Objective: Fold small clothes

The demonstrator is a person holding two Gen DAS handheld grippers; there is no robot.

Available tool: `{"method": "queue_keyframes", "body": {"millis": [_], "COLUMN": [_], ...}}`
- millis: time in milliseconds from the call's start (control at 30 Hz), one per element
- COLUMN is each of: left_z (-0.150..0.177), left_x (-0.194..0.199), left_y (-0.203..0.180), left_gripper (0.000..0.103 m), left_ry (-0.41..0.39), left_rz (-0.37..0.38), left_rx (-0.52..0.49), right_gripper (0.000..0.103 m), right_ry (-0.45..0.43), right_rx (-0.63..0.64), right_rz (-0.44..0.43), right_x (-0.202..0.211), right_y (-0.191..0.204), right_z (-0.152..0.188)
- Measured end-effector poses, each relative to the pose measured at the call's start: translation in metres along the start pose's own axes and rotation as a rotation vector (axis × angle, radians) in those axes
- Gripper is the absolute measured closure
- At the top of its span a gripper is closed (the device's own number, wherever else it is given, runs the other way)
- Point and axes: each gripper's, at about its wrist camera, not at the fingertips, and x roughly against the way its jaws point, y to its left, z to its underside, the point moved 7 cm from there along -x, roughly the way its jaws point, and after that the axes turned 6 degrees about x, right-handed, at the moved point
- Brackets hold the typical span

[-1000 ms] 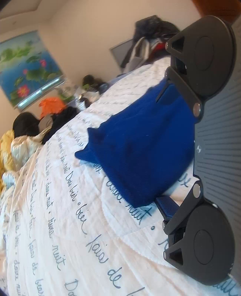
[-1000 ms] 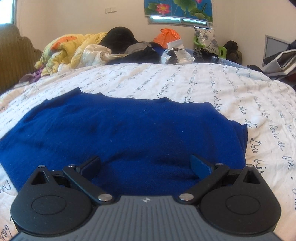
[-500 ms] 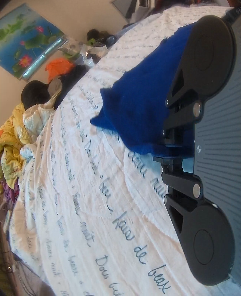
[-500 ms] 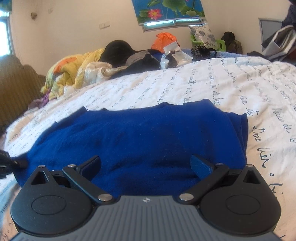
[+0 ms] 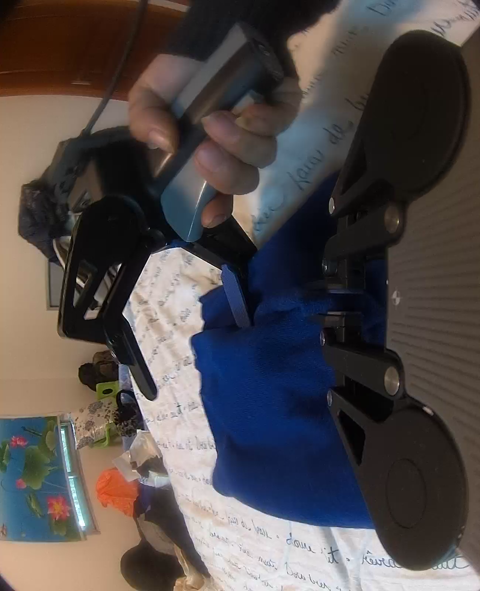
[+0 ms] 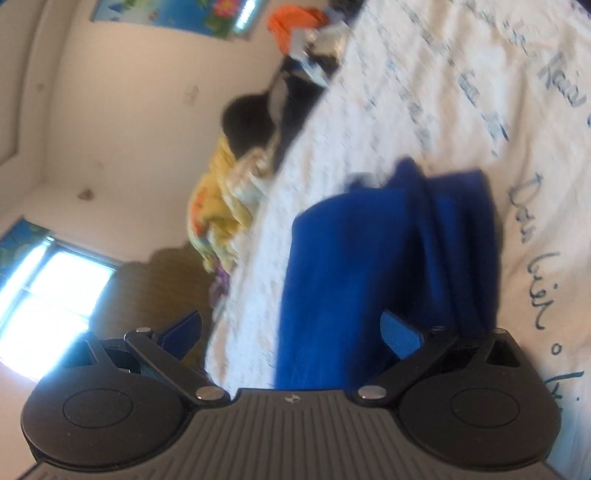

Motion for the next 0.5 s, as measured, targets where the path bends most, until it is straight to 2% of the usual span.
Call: {"method": "queue_keyframes", "body": {"millis": [100,200,267,300,500], "left_z": [-0.002,-0.006,-0.004,-0.003,-0.006], "left_x": [0.004,0.013,0.014,0.015,0.014], "left_y": [0.004,-0.003,-0.005,-0.006,-0.009], "left_gripper": [0.095,0.095,0.095,0.095,0.095], "left_ry": [-0.007,-0.048,-0.060,-0.061,-0.091], "left_rz": [0.018,0.019,0.013,0.010,-0.018], "left_rx": [0.019,-0.024,-0.046,-0.054,-0.118], "right_gripper": [0.000,0.003,0.028,0.033,0.031], "right_ry": [0.006,0.002,0.017,0.028,-0.013], "right_rx": [0.026,0.057,0.105,0.115,0.121], "right_rz": [0.007,0.044,0.137,0.170,0.200], "right_x": [-0.006,-0.010,-0.016,-0.018,0.000], "right_y": [-0.002,0.002,0.002,0.000,0.004], "right_z": [0.003,-0.003,-0.008,-0.011,-0.020]}}
